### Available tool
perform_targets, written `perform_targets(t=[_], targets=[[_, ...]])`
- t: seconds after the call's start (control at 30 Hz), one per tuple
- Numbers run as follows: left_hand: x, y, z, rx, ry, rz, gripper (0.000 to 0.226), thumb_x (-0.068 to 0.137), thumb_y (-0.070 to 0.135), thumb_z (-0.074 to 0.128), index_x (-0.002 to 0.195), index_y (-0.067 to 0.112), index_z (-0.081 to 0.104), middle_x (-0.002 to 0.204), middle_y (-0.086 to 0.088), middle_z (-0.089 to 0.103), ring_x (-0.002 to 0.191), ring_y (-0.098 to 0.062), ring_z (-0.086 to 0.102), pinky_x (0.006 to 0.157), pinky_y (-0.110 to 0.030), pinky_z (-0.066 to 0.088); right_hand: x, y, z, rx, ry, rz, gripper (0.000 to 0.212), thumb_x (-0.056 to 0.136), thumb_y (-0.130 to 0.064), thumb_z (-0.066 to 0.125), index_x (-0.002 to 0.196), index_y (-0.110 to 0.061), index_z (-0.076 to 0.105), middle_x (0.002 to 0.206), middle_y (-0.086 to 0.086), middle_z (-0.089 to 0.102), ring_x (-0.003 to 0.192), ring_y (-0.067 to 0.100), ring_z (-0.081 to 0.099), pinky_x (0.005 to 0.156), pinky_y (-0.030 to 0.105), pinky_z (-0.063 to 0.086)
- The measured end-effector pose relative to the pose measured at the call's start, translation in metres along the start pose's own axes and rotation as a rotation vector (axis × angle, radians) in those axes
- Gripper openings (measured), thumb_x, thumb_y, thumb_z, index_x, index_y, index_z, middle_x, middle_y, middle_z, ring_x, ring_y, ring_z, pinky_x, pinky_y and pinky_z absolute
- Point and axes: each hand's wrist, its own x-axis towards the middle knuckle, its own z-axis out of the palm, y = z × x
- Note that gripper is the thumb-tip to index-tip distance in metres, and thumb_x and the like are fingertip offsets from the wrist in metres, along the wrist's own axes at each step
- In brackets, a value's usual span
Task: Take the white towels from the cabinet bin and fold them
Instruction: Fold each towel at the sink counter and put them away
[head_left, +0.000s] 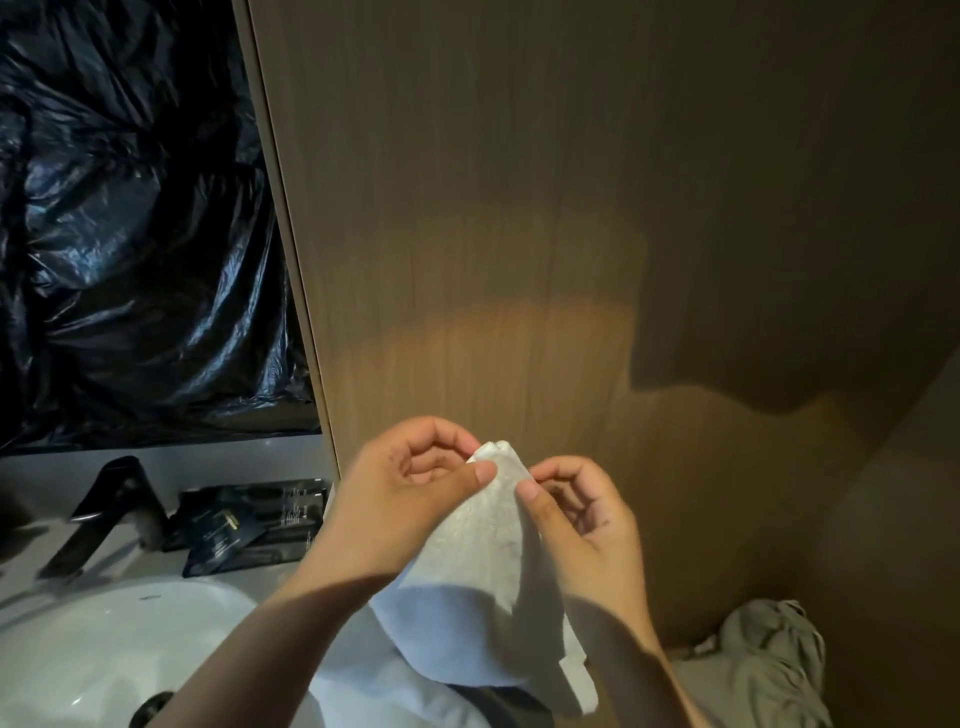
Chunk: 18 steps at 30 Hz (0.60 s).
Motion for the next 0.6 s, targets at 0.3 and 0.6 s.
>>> perform_targets(t=[0.3,0.6], targets=[[-0.006,-0.001,-0.003,-0.028,0.039,-0.023,0.029,0.059,0.026,0.079,0.079,0.007,0.072,0.075,-0.016,0.072,0.071,-0.028,0.068,0.072,-0.029,0.055,-0.001,-0.002,0.006,-0.015,-0.103,0.010,0.017,0.092,-0.017,0.063,0.079,-0.019,0.074,0.078,0.001,0.073,0.074,0.009,0.063,0.069,0.022,0.049],[-0.008,-0.004,-0.005,0.006,0.076,-0.033,0.019,0.069,0.016,0.080,0.085,0.008,0.074,0.075,-0.006,0.074,0.065,-0.012,0.068,0.062,-0.012,0.052,-0.002,-0.007,0.012,0.293,-0.102,0.132,0.015,0.084,-0.008,0.064,0.093,0.001,0.073,0.085,0.011,0.075,0.076,0.016,0.068,0.068,0.022,0.054]])
